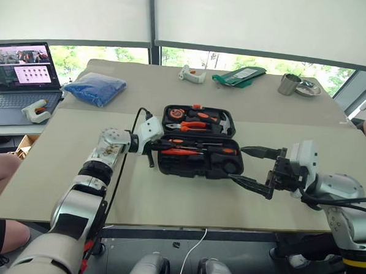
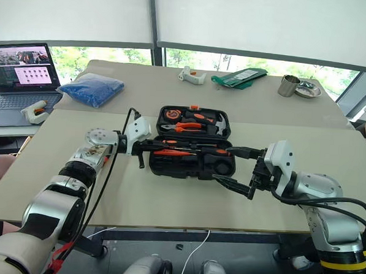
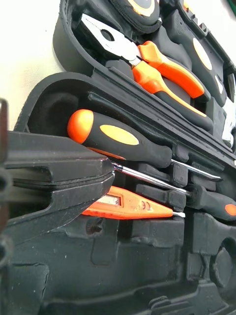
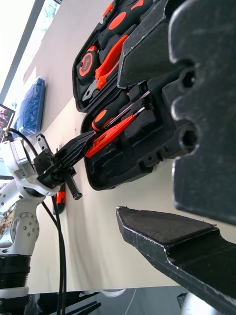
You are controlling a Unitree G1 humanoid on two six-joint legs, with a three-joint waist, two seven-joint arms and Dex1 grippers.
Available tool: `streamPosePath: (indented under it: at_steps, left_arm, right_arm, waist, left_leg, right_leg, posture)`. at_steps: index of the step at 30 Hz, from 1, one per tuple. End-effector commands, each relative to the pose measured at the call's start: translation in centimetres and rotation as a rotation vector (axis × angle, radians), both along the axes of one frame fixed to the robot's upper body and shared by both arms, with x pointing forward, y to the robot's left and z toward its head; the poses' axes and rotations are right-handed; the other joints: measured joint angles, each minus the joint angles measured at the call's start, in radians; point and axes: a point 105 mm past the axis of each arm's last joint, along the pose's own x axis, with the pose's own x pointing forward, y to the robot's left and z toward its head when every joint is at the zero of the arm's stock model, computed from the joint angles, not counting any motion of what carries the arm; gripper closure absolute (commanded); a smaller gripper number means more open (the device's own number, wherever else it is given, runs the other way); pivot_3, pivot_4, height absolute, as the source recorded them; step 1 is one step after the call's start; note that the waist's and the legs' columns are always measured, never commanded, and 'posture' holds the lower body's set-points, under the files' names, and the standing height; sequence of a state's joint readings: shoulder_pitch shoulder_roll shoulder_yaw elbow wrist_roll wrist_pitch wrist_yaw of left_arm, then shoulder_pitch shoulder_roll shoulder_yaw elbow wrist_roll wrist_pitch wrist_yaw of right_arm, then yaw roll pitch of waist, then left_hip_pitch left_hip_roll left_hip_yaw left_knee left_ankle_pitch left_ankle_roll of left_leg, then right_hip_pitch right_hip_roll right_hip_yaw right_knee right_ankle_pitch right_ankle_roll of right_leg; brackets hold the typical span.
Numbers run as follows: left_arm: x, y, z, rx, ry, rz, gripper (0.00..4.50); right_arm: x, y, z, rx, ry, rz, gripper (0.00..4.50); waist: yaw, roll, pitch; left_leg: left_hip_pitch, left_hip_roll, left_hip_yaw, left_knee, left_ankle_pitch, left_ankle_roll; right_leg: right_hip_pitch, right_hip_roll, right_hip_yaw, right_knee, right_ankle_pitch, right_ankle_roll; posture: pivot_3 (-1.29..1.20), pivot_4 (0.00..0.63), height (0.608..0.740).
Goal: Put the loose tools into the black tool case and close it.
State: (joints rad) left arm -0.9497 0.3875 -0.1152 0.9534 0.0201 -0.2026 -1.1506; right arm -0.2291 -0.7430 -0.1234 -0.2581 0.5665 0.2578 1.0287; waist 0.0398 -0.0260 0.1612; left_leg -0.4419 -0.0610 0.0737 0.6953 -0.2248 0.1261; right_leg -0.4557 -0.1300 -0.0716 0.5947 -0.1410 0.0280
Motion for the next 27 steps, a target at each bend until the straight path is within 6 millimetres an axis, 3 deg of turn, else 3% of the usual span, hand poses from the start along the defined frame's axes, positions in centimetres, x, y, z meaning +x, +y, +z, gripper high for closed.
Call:
streamPosePath:
  at_steps: [1, 6, 13, 20, 27]
  left_arm:
    - [-0.5, -0.6, -0.8, 0.000, 0.016, -0.020, 4.49]
    - [-0.3, -0.8, -0.7, -0.023, -0.024, 0.013, 4.49]
    - [-0.4, -1.2, 1.5, -0.057, -0.093, -0.035, 4.49]
    - [-1.1, -1.8, 1.6, -0.032, -0.096, -0.080, 4.49]
    - [-0.3, -1.6, 0.9, -0.006, -0.080, 0.001, 4.49]
  right_arm:
    - [-0.2, 0.1, 0.5, 0.002, -0.033, 0.004, 0.00]
    - [-0.1, 0.1, 0.5, 0.004, -0.036, 0.002, 0.00]
    - [0.0, 0.4, 0.7, 0.007, -0.043, 0.003, 0.00]
    - [-0.2, 0.4, 0.7, 0.010, -0.043, -0.003, 0.00]
    - [-0.1, 0.3, 0.7, 0.009, -0.044, -0.003, 0.00]
  waist:
    - [0.001, 0.000, 0.000]
    - [0.001, 0.000, 0.000]
    - [0.001, 0.000, 0.000]
    - [0.001, 0.000, 0.000]
    - [0.001, 0.000, 0.000]
  left_leg:
    - [0.000, 0.000, 0.000, 0.000, 0.000, 0.000]
    - [0.001, 0.000, 0.000, 0.000, 0.000, 0.001]
    - [0.001, 0.000, 0.000, 0.000, 0.000, 0.000]
    - [0.000, 0.000, 0.000, 0.000, 0.000, 0.000]
    - [0.001, 0.000, 0.000, 0.000, 0.000, 0.000]
  right_leg:
    - [0.000, 0.000, 0.000, 0.000, 0.000, 0.000]
    - [0.001, 0.000, 0.000, 0.000, 0.000, 0.000]
    - [0.000, 0.000, 0.000, 0.000, 0.000, 0.000]
    - [0.000, 0.000, 0.000, 0.000, 0.000, 0.000]
    - [0.000, 0.000, 0.000, 0.000, 0.000, 0.000]
  posture:
    - [0.00, 0.150, 0.740]
    - [0.00, 0.150, 0.740]
    - [0.00, 0.150, 0.740]
    - [0.00, 0.150, 0.740]
    - [0.00, 0.150, 0.740]
